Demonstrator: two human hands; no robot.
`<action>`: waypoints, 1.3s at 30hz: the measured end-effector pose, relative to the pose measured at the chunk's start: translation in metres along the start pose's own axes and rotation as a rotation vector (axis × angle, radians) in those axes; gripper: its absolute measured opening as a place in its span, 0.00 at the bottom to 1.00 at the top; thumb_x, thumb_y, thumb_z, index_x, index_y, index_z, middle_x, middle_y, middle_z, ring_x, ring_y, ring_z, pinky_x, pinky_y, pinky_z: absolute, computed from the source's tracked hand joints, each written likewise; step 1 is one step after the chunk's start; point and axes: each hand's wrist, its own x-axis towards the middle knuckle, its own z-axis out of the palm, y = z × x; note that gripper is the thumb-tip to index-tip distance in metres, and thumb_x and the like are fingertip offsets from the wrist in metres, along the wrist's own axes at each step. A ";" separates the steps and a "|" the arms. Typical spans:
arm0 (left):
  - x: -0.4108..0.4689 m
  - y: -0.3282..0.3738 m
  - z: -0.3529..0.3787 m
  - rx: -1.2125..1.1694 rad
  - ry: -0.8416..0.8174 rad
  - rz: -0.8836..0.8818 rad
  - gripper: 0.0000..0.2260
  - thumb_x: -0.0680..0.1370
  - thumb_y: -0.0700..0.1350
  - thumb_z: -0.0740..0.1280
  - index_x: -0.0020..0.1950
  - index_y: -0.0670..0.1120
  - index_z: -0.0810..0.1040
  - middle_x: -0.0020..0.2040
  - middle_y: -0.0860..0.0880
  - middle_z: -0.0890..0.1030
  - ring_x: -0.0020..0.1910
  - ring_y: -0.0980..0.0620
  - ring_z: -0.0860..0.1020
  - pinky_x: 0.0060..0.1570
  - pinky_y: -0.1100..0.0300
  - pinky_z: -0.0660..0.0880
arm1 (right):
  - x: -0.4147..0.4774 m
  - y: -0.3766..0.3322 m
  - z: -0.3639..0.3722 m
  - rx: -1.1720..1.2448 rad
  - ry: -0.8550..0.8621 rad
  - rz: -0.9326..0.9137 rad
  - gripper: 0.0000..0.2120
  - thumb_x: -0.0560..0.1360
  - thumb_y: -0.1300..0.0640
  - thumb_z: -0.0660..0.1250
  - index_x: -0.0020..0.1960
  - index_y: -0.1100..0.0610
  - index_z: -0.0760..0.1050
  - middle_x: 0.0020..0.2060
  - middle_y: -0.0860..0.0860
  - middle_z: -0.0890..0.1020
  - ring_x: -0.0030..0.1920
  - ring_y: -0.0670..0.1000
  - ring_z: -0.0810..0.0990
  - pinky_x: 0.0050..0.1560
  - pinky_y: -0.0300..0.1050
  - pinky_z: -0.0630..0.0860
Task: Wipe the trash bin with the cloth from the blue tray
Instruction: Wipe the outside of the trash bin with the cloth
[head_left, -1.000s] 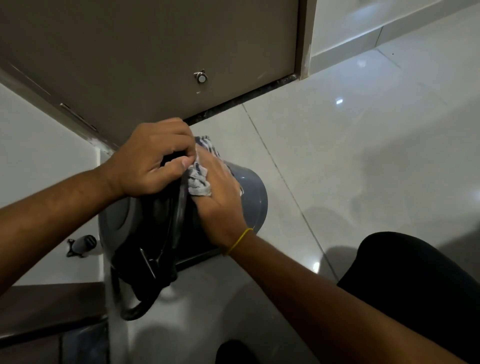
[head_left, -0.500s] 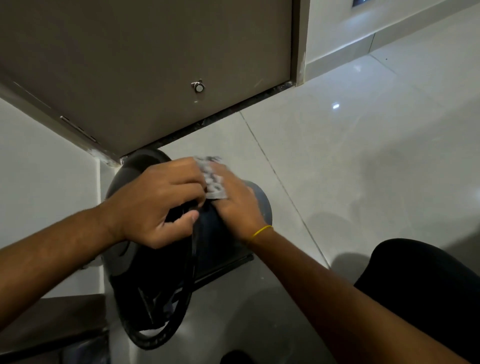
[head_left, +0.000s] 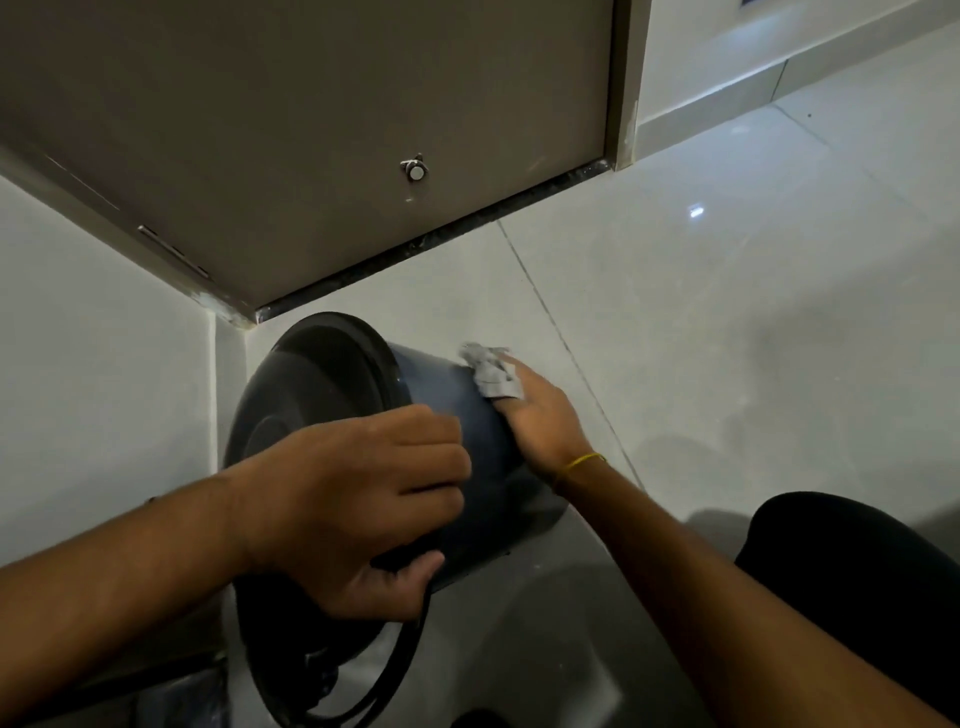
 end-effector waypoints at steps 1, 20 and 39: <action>0.001 0.000 0.001 0.002 0.000 0.009 0.11 0.72 0.48 0.72 0.41 0.40 0.86 0.41 0.42 0.83 0.39 0.40 0.81 0.41 0.47 0.80 | 0.002 -0.020 0.007 0.030 -0.066 -0.088 0.20 0.85 0.50 0.60 0.75 0.49 0.79 0.74 0.48 0.82 0.76 0.50 0.78 0.80 0.46 0.69; -0.037 0.050 0.025 0.098 0.172 0.181 0.10 0.84 0.41 0.70 0.46 0.45 0.88 0.51 0.45 0.89 0.53 0.46 0.87 0.65 0.53 0.81 | -0.011 -0.050 0.025 0.012 -0.244 -0.225 0.23 0.82 0.43 0.61 0.68 0.54 0.83 0.67 0.48 0.86 0.69 0.51 0.83 0.75 0.55 0.75; -0.022 -0.027 0.015 -0.199 0.282 -0.823 0.25 0.81 0.61 0.58 0.71 0.50 0.77 0.67 0.54 0.78 0.69 0.51 0.75 0.71 0.39 0.73 | -0.015 0.016 0.003 -0.012 0.110 0.239 0.21 0.82 0.35 0.61 0.63 0.46 0.84 0.62 0.46 0.88 0.67 0.55 0.84 0.69 0.49 0.76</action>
